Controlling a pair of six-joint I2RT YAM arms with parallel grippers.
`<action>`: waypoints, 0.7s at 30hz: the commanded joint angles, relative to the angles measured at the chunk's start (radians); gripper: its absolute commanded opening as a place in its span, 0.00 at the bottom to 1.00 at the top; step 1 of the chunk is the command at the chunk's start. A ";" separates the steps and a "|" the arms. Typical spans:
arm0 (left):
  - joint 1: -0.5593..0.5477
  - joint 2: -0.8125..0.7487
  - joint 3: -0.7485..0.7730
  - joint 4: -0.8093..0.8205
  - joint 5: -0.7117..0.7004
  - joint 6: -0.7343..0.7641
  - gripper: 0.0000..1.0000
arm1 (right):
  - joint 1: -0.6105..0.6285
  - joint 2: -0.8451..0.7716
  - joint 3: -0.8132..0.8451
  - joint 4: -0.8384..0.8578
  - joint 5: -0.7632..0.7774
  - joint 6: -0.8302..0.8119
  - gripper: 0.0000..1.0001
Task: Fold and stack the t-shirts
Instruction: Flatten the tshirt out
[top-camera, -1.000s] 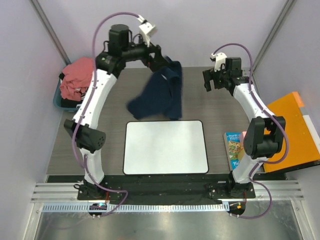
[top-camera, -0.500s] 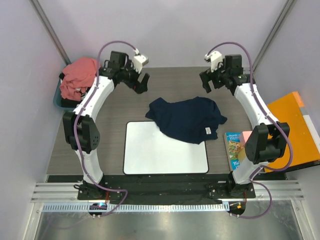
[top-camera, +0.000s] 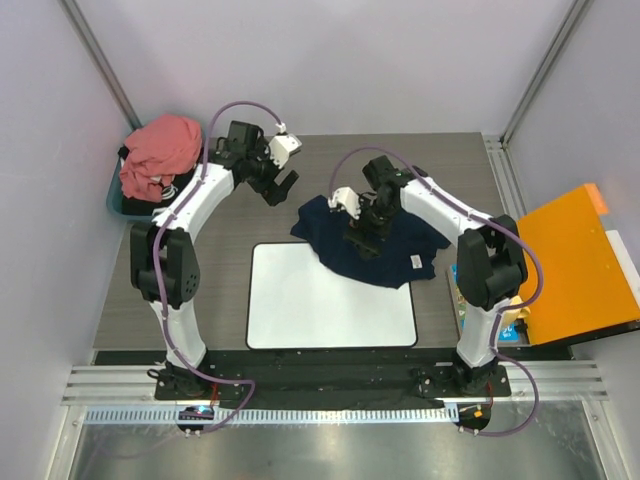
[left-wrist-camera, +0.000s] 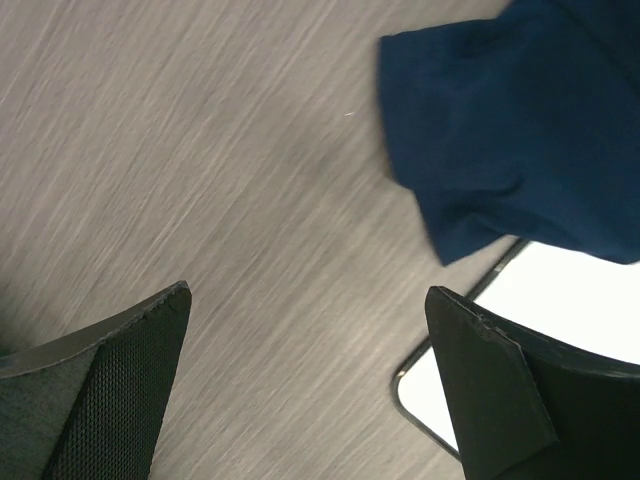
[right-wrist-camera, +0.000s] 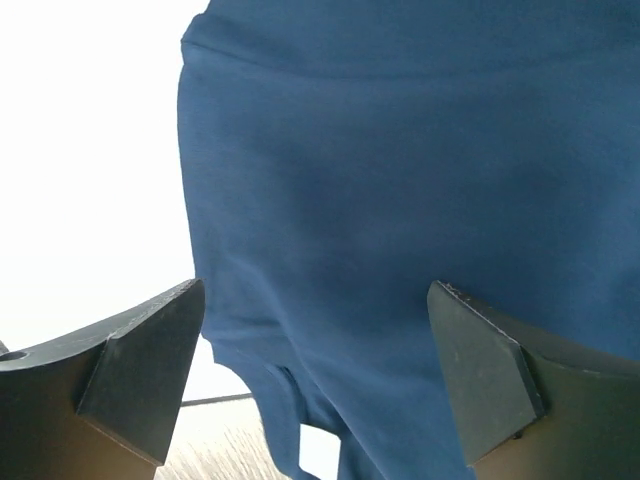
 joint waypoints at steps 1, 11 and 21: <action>0.015 -0.032 -0.035 0.119 -0.081 0.001 1.00 | 0.060 0.019 0.005 -0.019 -0.025 -0.006 0.99; 0.050 0.013 -0.009 0.134 -0.059 -0.017 1.00 | 0.123 0.130 -0.050 0.153 0.010 0.116 0.98; 0.053 0.039 -0.020 0.131 -0.064 -0.017 1.00 | 0.124 0.136 -0.043 0.173 0.165 0.116 0.01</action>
